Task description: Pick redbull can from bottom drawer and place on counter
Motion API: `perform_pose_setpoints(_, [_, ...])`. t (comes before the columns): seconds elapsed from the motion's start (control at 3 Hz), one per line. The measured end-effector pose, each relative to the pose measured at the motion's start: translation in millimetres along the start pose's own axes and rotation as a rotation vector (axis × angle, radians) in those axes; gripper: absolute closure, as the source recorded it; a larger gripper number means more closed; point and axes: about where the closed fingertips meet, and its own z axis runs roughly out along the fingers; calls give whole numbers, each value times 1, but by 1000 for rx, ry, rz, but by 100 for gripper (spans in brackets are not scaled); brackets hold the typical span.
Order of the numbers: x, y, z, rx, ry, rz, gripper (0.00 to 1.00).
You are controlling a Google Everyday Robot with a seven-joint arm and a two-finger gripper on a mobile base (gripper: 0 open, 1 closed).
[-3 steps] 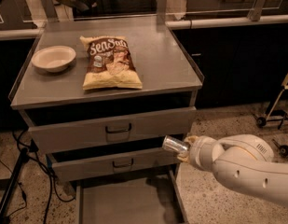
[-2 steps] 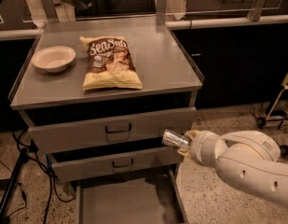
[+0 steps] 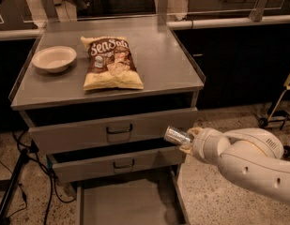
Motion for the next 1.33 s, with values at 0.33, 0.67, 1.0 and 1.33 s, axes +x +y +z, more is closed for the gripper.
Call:
perform_pose_setpoints(0.33, [-2,-26,-15,48,1,15,100])
perform_pose_setpoints(0.67, [-2,-63,-45,117,20,17,100])
perform_pose_setpoints(1.0, [-2,-62,-44,114,20,17,100])
perform_pose_setpoints(1.33, [-12,-73,-55,140,0,7,100])
